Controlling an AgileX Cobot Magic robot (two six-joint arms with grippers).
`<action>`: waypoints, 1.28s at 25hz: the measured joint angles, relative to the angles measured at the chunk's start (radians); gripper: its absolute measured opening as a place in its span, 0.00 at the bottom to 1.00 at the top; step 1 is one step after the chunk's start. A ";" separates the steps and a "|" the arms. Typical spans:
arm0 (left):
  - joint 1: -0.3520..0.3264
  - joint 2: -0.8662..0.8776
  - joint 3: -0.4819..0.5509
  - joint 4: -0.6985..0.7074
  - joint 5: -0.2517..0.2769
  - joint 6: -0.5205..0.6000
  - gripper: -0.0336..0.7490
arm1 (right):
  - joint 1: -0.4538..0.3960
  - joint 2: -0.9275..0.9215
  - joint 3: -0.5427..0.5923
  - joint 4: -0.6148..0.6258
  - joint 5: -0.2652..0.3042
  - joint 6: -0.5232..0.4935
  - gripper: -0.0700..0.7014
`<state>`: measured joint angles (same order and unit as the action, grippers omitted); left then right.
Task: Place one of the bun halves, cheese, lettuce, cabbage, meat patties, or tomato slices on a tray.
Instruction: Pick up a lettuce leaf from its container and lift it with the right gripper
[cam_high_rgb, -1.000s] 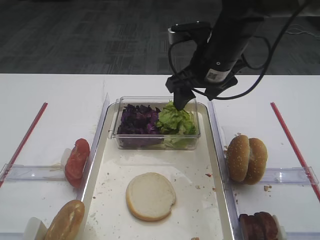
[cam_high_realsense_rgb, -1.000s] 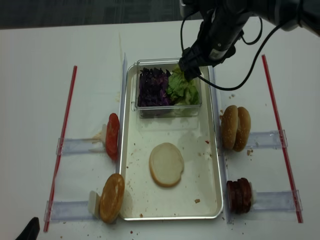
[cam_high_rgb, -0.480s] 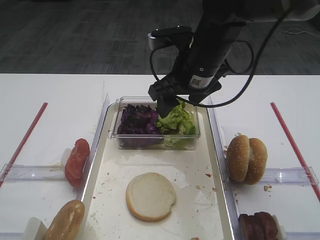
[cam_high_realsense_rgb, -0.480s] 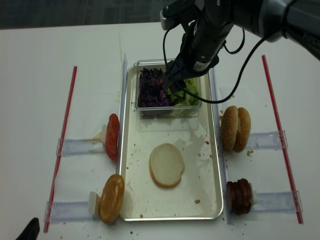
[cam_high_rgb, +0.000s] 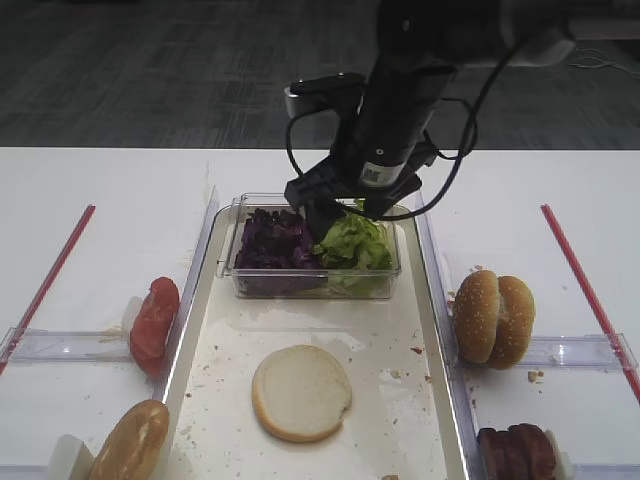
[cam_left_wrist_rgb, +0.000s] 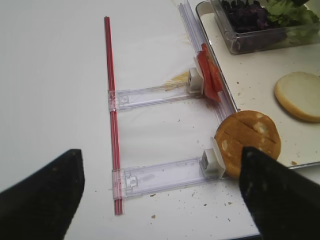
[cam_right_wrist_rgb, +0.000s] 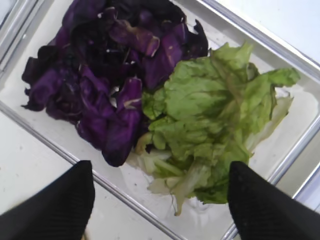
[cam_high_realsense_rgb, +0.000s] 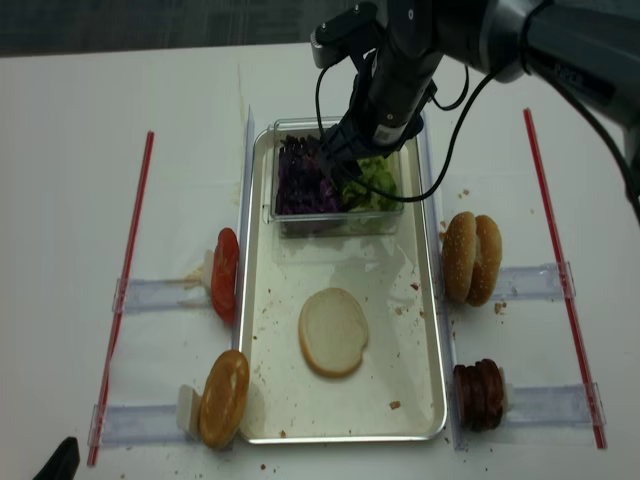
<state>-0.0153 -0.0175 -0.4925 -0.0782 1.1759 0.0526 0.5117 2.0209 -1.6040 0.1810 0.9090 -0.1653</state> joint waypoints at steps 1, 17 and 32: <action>0.000 0.000 0.000 0.000 0.000 0.000 0.83 | 0.000 0.015 -0.020 -0.006 0.008 0.010 0.84; 0.000 0.000 0.000 0.000 0.000 0.000 0.83 | 0.000 0.189 -0.181 -0.107 0.079 0.072 0.79; 0.000 0.000 0.000 0.000 0.000 0.000 0.83 | 0.000 0.232 -0.211 -0.118 0.082 0.085 0.76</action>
<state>-0.0153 -0.0175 -0.4925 -0.0782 1.1759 0.0526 0.5117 2.2526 -1.8146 0.0635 0.9907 -0.0806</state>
